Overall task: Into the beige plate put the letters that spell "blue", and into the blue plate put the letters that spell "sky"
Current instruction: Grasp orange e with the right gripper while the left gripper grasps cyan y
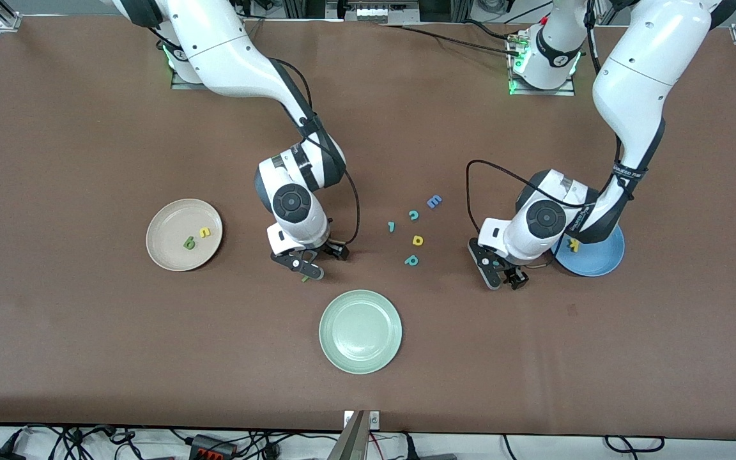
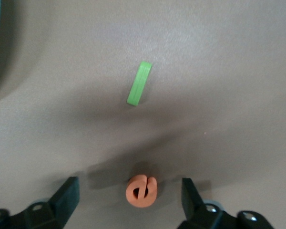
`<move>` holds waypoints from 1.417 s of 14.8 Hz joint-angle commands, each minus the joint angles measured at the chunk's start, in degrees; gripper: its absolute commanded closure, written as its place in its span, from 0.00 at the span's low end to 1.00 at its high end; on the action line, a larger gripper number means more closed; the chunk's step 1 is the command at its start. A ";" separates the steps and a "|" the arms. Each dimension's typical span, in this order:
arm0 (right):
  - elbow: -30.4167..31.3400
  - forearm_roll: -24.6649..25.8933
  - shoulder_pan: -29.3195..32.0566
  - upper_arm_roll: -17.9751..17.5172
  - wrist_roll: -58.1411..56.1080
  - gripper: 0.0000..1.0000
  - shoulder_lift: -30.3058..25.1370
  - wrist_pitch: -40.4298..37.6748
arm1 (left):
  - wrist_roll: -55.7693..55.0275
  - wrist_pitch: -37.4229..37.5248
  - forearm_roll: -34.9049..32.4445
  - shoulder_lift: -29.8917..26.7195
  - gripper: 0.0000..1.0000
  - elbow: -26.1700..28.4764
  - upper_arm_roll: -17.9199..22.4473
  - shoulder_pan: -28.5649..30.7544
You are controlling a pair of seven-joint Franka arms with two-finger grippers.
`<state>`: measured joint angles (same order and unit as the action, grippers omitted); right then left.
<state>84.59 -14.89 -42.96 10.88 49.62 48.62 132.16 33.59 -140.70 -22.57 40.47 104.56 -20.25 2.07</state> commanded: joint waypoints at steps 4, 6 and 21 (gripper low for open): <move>-1.01 -1.72 -0.11 0.02 0.21 0.23 0.95 -0.77 | 1.13 -0.89 -1.25 -1.36 0.48 2.05 -0.58 -0.05; -1.01 -1.72 -0.11 0.02 0.13 0.41 0.95 -0.77 | 1.22 -0.80 -1.34 -1.53 0.62 2.05 -0.67 -0.14; 1.96 -1.10 9.55 2.29 -16.02 0.86 -6.51 -14.72 | 1.57 11.39 -0.55 -9.52 0.90 0.73 -0.67 4.94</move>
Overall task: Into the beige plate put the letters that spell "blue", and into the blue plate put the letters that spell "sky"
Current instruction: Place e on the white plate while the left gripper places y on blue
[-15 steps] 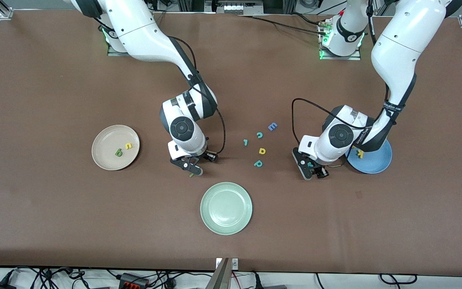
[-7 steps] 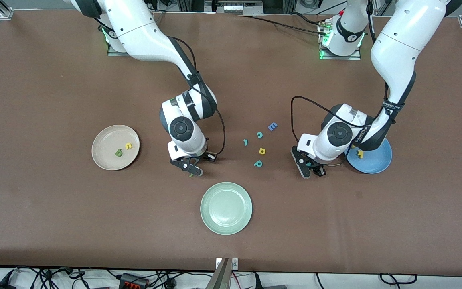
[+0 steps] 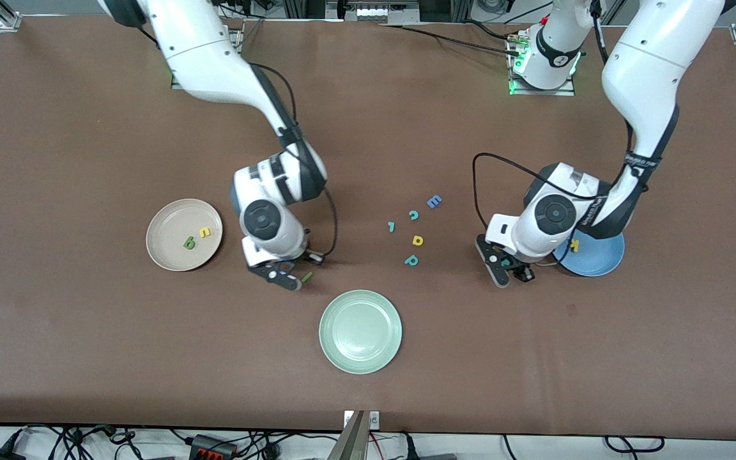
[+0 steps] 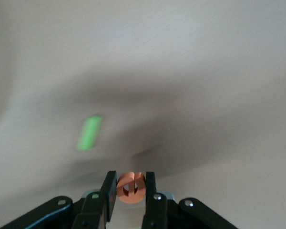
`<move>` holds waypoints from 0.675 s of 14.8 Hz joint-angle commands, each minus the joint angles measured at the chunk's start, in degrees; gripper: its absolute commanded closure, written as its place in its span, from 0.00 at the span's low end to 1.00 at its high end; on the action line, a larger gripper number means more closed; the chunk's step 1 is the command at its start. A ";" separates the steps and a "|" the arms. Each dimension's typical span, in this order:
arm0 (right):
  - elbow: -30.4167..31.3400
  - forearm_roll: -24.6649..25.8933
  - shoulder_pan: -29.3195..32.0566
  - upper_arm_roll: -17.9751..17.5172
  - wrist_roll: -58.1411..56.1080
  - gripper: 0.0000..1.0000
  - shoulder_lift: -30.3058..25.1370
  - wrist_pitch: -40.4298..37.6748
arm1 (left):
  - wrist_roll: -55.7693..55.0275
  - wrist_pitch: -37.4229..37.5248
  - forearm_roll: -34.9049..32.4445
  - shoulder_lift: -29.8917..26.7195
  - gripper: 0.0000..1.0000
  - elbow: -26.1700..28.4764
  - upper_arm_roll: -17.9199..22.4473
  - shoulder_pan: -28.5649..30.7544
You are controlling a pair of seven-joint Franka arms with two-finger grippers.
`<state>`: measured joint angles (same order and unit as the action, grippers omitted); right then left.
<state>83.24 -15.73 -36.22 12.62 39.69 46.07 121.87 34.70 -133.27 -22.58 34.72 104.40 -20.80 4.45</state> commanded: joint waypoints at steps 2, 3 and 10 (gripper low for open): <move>9.72 -0.18 2.91 2.92 -10.75 0.86 -7.82 -4.63 | -2.08 8.71 -0.18 -5.27 0.90 0.72 -0.20 6.08; 12.62 -0.18 2.74 4.33 -12.60 0.86 -9.58 -4.63 | -3.66 9.69 -0.18 -5.62 0.90 0.63 -0.20 8.10; 21.62 -0.09 3.00 15.13 -32.02 0.86 -14.61 -11.55 | -6.83 14.35 3.16 -7.46 0.85 4.92 -4.15 12.34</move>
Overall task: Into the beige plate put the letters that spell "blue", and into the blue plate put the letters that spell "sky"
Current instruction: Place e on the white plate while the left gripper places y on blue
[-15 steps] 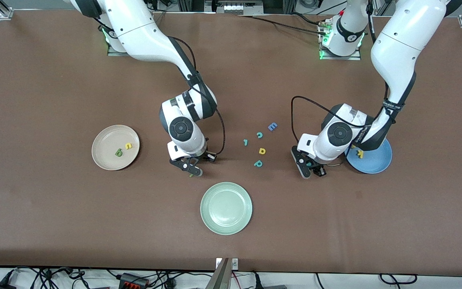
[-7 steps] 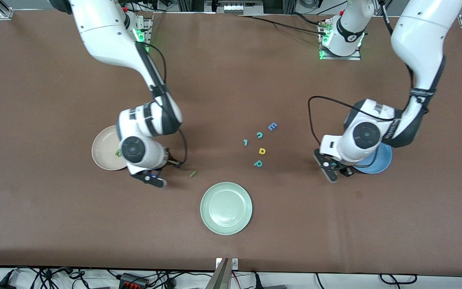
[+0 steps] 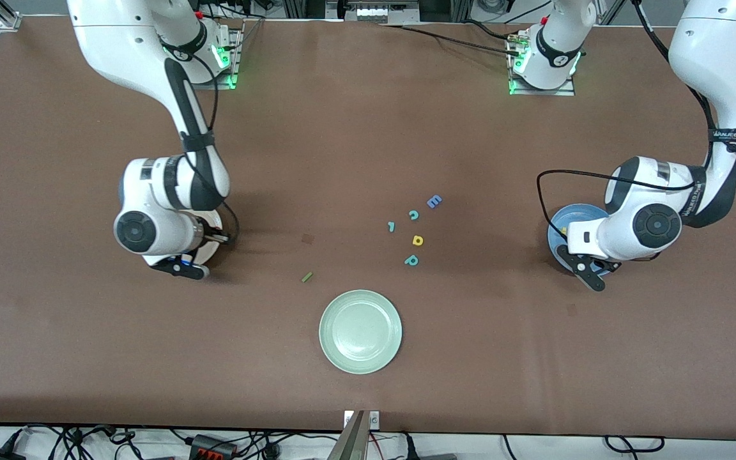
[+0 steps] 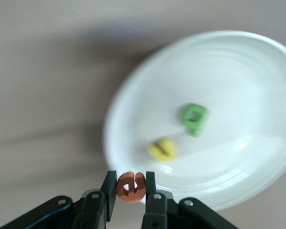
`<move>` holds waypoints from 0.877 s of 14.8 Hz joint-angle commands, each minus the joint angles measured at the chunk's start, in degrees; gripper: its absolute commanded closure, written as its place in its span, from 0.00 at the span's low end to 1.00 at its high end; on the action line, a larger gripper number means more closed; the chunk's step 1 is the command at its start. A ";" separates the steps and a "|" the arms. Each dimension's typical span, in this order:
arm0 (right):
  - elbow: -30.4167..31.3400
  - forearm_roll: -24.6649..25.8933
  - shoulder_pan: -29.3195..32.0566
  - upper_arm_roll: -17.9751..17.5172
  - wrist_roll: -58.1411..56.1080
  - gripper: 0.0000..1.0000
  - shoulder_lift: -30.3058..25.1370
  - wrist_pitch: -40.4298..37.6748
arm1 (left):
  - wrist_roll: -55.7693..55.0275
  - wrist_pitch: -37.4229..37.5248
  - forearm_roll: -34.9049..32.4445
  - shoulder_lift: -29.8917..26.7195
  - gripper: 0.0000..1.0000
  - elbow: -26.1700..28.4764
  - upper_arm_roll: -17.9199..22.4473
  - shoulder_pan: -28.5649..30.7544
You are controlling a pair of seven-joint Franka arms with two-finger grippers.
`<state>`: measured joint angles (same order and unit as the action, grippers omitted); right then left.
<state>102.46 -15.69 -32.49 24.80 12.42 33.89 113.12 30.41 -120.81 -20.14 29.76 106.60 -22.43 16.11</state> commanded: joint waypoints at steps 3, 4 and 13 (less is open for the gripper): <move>3.88 -0.13 0.05 4.64 -9.42 0.85 -2.08 -3.18 | -5.18 1.72 0.72 -3.31 0.41 5.55 -2.71 3.39; 4.23 -0.13 0.49 4.64 -10.30 0.84 -1.82 -2.74 | -4.92 1.72 0.72 -3.31 0.00 5.55 -2.80 3.84; 0.04 -0.83 1.38 4.73 -10.65 0.00 -0.05 -1.06 | -5.01 2.24 0.72 -6.72 0.00 4.85 -4.12 4.02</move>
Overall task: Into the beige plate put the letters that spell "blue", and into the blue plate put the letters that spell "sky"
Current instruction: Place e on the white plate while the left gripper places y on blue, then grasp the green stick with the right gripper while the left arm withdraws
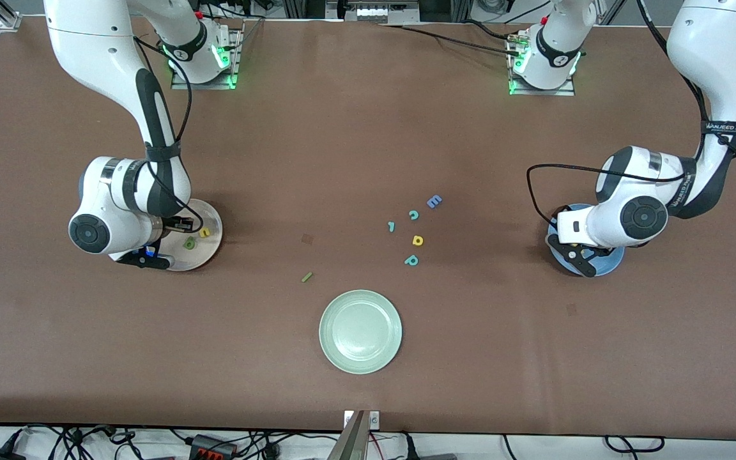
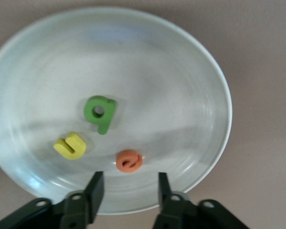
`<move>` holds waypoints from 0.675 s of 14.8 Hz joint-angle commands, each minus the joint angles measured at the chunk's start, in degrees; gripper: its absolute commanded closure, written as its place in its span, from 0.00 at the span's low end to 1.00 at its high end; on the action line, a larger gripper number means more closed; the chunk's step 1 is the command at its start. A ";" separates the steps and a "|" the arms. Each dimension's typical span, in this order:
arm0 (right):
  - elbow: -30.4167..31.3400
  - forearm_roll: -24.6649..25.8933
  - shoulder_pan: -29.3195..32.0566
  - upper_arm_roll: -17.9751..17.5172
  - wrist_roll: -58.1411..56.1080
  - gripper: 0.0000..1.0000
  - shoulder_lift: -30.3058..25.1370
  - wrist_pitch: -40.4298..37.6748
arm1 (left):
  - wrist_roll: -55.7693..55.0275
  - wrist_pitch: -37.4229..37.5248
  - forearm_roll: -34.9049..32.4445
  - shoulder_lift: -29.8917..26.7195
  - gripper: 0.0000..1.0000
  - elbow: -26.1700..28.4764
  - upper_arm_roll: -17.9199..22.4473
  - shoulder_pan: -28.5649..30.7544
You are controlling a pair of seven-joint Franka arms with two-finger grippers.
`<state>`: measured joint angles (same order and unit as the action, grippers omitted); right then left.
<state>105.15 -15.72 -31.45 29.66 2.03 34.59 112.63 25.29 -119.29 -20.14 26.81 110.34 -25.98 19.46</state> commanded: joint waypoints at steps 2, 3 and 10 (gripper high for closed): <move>-6.95 -1.07 -0.36 -0.48 -0.27 0.00 -0.66 -0.57 | -0.15 2.39 0.89 -5.88 0.00 0.58 -0.56 0.66; -9.32 -1.07 -1.06 -1.27 0.17 0.00 -0.14 -0.48 | -1.46 3.70 1.24 -6.85 0.00 -0.03 -0.56 0.58; -19.98 -6.61 -4.67 -6.89 19.98 0.00 8.47 6.09 | -6.66 20.56 6.68 -6.95 0.00 -14.78 -0.56 0.05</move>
<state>88.70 -20.58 -36.81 24.86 14.18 39.87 116.47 19.32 -104.69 -15.98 19.33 101.17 -26.27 19.35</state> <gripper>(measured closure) 0.000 0.000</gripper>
